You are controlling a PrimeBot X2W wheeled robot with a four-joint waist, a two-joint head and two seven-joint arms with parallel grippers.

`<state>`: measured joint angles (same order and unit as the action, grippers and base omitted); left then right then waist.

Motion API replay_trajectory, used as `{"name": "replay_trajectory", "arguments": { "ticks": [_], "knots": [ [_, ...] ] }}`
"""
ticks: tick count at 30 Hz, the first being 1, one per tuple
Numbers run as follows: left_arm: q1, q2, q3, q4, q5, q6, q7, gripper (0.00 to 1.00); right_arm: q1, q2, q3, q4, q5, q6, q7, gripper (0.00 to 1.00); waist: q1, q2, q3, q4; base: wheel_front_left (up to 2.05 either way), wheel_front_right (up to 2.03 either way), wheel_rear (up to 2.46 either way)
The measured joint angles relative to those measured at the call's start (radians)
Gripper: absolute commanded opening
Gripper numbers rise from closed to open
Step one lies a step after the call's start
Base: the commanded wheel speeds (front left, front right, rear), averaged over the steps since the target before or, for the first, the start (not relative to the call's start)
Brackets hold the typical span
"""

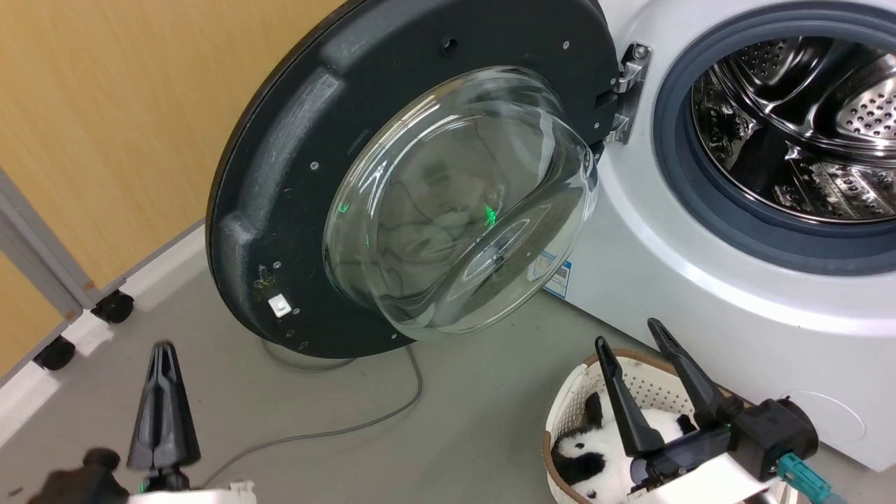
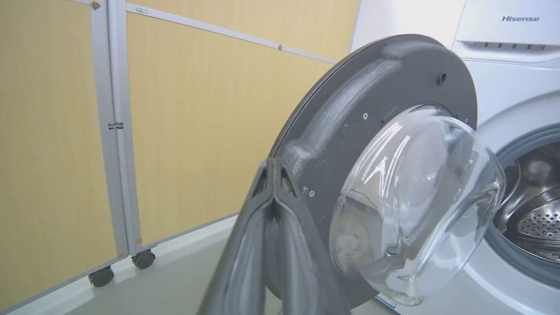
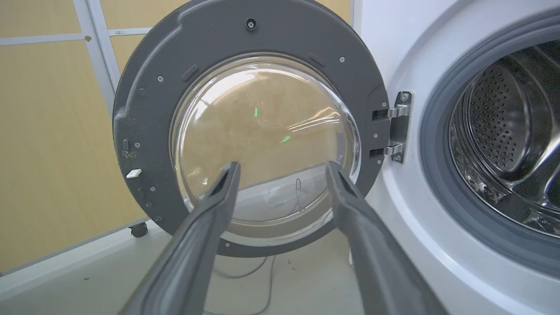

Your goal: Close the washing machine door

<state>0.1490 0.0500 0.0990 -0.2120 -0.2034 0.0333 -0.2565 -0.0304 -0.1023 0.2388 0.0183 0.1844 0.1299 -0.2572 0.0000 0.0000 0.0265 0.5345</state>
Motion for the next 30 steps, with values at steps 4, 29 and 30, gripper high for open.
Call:
{"name": "replay_trajectory", "arguments": {
  "ticks": [4, 29, 30],
  "knots": [
    [-0.069, 0.030, 0.032, 0.026, -0.054, -0.088, 0.000, 0.00, 0.004, -0.001, -0.004, -0.011, -0.008, 0.000, 0.000, 1.00, 0.0000, 0.0000, 0.013, -0.002, 0.00, 0.00, 0.00],
    [-0.734, 0.365, 0.345, 0.771, -1.141, -0.037, 0.951, 0.00, 0.005, -0.004, -0.008, -0.041, -0.052, 0.000, 0.000, 1.00, 0.0001, 0.0000, 0.145, -0.138, 0.00, 0.00, 0.00],
    [-0.734, 0.367, 0.344, 0.776, -1.151, -0.043, 0.973, 0.00, 0.005, -0.004, -0.008, -0.041, -0.052, 0.000, 0.000, 1.00, 0.0001, 0.0000, 0.144, -0.142, 0.00, 0.00, 0.00]
  ]
}}
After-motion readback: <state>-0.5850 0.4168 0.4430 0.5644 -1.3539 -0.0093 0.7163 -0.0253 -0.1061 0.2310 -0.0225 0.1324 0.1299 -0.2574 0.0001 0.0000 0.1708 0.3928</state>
